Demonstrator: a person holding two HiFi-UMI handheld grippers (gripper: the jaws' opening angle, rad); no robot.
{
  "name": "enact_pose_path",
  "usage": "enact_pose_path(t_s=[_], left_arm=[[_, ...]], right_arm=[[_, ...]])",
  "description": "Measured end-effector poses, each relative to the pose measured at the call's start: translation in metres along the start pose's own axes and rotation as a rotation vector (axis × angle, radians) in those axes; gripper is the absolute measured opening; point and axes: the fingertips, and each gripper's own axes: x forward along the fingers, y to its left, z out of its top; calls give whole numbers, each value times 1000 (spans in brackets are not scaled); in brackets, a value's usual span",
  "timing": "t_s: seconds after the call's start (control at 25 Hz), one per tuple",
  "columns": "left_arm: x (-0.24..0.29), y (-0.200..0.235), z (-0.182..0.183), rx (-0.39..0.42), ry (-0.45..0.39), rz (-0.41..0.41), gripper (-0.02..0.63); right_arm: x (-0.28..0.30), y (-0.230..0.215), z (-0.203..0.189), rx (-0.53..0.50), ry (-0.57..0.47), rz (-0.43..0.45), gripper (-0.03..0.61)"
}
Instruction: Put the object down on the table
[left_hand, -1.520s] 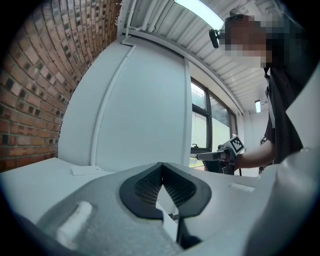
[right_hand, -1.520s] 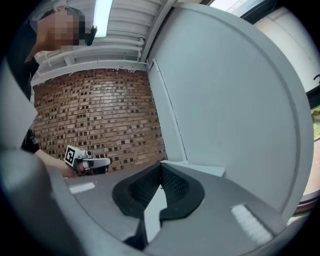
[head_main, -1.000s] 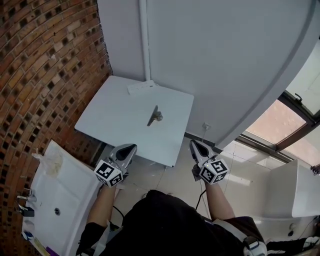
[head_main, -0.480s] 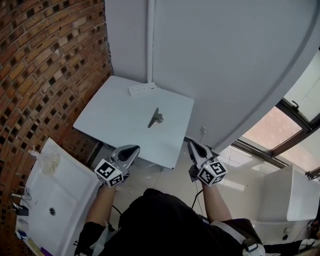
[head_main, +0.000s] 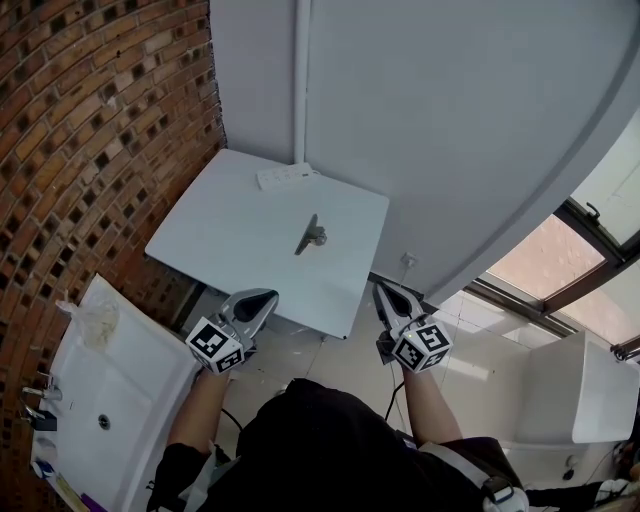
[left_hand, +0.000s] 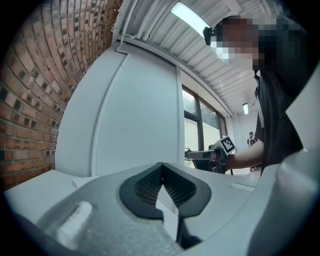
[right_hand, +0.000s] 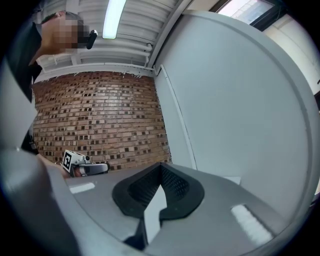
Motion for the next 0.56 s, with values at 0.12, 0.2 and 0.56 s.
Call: enact_pose_path(t_s=[0.12, 0.2, 0.56], left_arm=[[1, 0, -2, -3, 5, -2, 0], [1, 1, -4, -5, 10, 1, 0], [1, 10, 4, 2, 16, 20, 0]], right_arm=[[3, 1, -1, 0, 4, 12, 5], [5, 1, -1, -1, 7, 19, 5], [15, -1, -3, -5, 15, 27, 5]])
